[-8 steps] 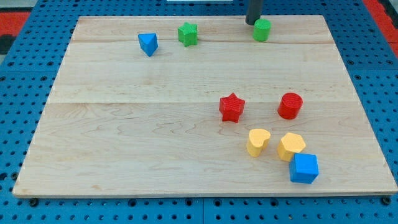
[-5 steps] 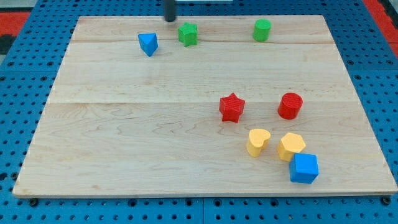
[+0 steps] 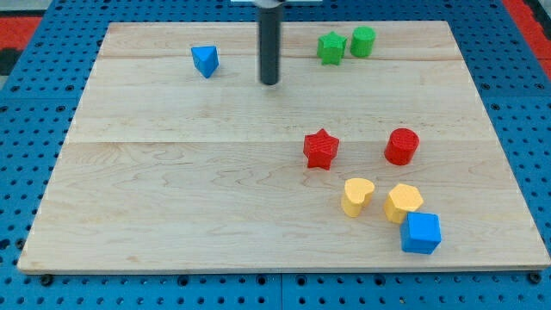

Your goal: Push the blue triangle close to the green star

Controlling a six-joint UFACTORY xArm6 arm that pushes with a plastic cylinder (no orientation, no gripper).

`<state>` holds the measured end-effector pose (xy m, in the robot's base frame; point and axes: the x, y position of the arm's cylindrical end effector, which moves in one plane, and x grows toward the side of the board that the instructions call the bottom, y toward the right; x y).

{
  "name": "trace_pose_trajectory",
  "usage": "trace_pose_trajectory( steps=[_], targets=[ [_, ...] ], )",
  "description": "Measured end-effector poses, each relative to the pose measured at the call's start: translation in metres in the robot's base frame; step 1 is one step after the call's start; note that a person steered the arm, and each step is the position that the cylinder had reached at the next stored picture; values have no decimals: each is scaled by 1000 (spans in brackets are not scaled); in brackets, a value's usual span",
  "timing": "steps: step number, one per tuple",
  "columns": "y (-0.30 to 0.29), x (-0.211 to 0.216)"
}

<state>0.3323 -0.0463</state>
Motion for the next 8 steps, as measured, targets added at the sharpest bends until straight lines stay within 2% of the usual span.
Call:
trace_pose_trajectory(
  steps=[1,2,5,6,7,8],
  targets=[
    [-110,-1],
    [-133,-37],
    [73,-38],
    [-21,-10],
    [-83,-52],
    [-28,-84]
  ],
)
